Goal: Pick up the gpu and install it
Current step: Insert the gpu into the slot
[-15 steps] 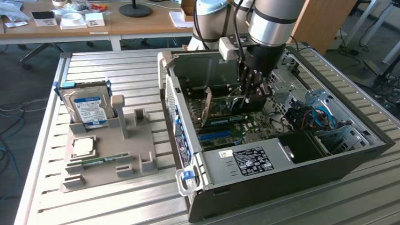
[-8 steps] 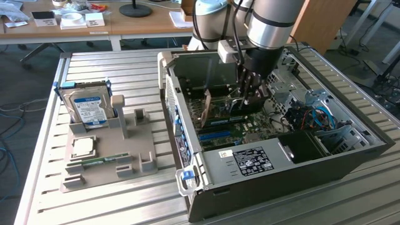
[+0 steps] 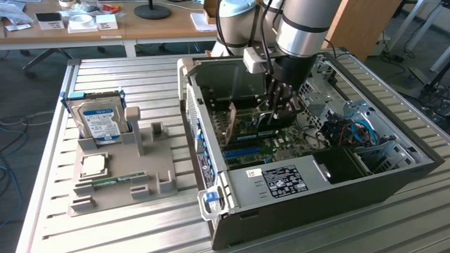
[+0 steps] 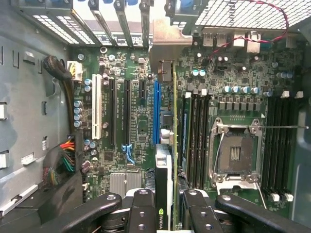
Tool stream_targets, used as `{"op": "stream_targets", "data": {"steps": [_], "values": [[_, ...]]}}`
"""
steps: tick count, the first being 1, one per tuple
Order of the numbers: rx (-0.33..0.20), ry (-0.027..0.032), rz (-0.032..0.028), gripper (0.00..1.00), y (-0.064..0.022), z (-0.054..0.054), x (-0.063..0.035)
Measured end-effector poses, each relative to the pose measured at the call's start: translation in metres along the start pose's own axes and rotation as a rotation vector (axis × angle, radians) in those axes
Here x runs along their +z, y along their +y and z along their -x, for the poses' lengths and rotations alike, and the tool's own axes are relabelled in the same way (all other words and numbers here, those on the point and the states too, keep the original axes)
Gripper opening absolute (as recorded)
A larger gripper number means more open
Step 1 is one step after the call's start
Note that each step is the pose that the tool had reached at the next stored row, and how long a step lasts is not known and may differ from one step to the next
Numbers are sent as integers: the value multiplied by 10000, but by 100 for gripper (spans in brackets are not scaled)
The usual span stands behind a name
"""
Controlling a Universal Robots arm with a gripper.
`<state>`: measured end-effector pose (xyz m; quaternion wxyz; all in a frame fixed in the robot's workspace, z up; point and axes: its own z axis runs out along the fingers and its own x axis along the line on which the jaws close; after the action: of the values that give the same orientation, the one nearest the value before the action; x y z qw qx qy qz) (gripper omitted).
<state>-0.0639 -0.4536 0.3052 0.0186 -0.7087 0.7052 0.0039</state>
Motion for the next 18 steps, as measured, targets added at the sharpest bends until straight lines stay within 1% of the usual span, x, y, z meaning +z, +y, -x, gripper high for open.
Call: {"op": "stream_targets", "data": {"steps": [2, 11, 13, 16, 18], "values": [[-19, -3, 0, 27, 21, 0, 10], [-33, 0, 1, 27, 47, 0, 13], [-37, -2, 0, 27, 70, 0, 16], [-40, 0, 2, 27, 73, 0, 16], [-43, -1, 1, 27, 90, 0, 19]]}}
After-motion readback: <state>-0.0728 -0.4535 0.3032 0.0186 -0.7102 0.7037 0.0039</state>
